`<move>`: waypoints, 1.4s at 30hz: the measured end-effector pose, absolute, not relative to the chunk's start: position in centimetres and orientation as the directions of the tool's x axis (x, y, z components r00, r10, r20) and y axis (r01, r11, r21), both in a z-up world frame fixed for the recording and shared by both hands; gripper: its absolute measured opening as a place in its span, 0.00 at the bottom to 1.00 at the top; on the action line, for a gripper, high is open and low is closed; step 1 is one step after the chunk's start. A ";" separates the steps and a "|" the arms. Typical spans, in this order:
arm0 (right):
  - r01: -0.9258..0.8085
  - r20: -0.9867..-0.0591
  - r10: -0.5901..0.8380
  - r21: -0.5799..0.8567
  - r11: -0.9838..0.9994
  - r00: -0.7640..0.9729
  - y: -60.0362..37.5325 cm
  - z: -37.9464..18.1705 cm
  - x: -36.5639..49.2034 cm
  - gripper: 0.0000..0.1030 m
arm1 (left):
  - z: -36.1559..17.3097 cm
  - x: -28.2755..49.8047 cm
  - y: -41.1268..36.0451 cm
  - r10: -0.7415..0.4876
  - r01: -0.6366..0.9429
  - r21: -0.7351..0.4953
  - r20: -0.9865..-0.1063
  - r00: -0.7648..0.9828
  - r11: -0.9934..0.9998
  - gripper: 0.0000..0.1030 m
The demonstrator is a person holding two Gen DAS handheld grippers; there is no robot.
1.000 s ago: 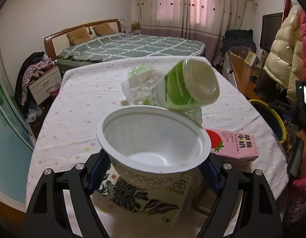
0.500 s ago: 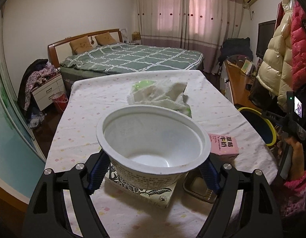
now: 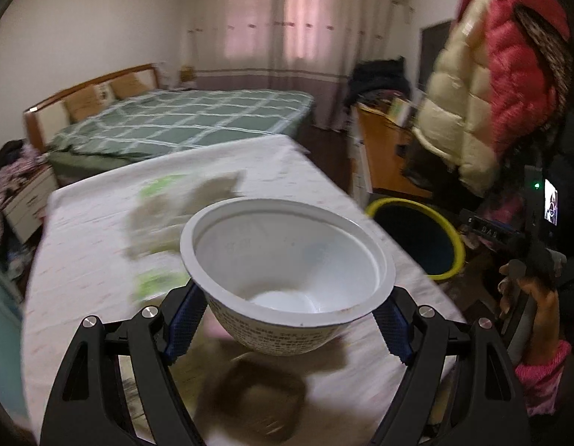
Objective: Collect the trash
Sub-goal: 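Carry the plastic tub over the bin and open the left tool, then move both tools back over the trash on the sheet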
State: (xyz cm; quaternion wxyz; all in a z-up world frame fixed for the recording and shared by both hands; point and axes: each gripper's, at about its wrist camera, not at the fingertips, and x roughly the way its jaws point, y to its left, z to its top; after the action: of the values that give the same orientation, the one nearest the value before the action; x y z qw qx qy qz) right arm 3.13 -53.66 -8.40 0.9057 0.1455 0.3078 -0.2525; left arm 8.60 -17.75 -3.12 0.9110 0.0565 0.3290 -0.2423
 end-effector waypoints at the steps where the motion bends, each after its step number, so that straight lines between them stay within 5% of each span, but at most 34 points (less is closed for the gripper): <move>1: 0.551 -0.629 -0.374 0.106 0.828 0.682 -53.9 -8.4 2.7 0.82 | -3.5 9.2 -19.7 -0.419 0.505 -0.055 -0.638 0.645 0.861 0.77; 25: 0.654 -0.650 -0.437 0.124 0.746 0.621 -61.3 -10.9 -3.6 0.83 | -11.0 15.7 -47.2 -0.461 0.665 -0.058 -0.766 0.449 0.744 0.79; 30: 0.655 -0.651 -0.436 0.126 0.745 0.621 -61.3 -11.1 -3.6 0.83 | -10.7 16.2 -47.6 -0.458 0.643 -0.066 -0.757 0.466 0.763 0.93; 42: 0.572 -0.658 -0.361 0.130 0.810 0.661 -57.7 -11.1 -1.4 0.84 | -5.7 13.2 -37.6 -0.481 0.588 -0.104 -0.696 0.533 0.802 0.95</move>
State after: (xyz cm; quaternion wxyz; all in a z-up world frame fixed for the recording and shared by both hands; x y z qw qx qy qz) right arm -1.38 -57.74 -11.09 0.8961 0.1653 0.3193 -0.2602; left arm 13.25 -37.62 -5.69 0.8725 0.0718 0.3738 -0.3064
